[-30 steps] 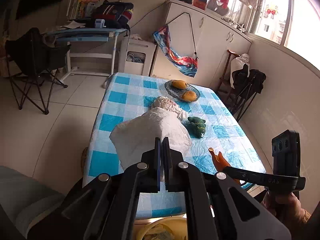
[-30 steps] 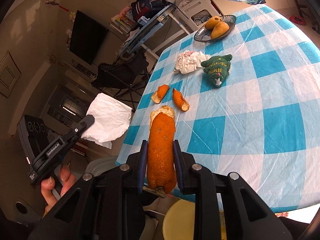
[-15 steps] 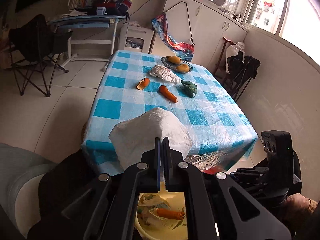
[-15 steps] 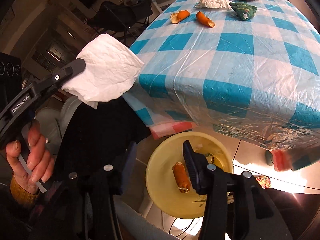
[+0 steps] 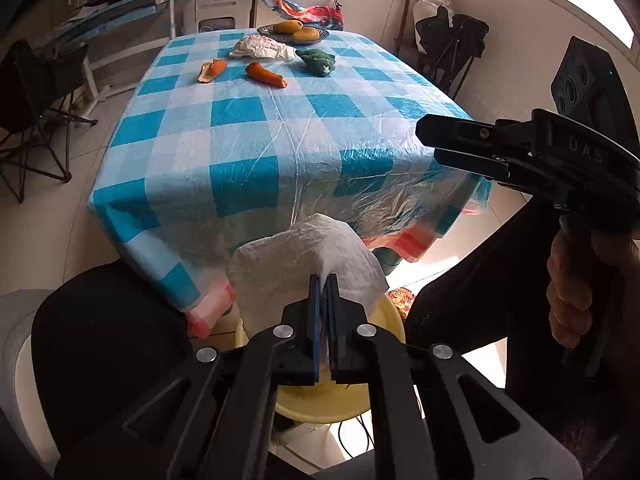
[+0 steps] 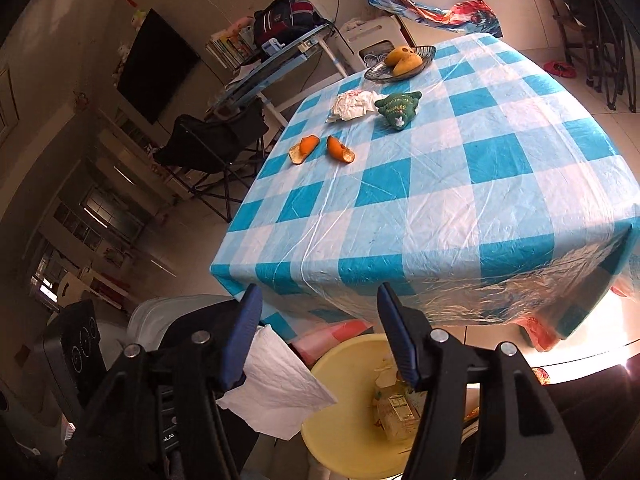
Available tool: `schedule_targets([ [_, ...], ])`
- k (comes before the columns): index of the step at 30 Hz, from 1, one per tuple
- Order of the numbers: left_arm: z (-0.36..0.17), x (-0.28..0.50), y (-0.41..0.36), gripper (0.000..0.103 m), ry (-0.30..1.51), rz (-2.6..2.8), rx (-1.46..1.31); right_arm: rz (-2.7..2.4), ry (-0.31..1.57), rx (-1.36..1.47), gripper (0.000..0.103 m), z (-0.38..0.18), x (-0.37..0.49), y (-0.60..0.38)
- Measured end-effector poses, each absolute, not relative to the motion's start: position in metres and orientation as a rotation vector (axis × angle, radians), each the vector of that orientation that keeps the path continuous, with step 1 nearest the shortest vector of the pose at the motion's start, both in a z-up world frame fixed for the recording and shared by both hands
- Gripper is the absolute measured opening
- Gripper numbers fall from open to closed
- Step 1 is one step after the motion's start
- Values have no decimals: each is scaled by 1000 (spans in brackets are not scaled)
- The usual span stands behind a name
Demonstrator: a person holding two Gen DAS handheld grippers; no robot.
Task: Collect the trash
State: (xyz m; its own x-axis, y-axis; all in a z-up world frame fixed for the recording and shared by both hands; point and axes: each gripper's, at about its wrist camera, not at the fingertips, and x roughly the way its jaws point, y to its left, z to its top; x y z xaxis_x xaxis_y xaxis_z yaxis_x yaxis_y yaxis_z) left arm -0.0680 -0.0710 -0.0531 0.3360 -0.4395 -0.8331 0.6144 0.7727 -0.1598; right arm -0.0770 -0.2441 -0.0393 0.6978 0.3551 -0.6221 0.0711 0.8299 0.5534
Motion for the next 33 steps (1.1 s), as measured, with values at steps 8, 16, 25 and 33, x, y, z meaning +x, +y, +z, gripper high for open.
schedule_targets([
  [8,-62,-73,-82,5,1072,-713,269,142,785,593,60,-38,-78,-247],
  [16,-62,-75,-82,29,1068,-708,283,139,794,579,61,-38,-79,-244],
  [25,-50,-73,-71,52,998,-654,236,133,793,571,61,-39,-80,-244],
  [33,-11,-59,-35,84,766,-434,131,59,690,493,72,-24,-87,-243],
])
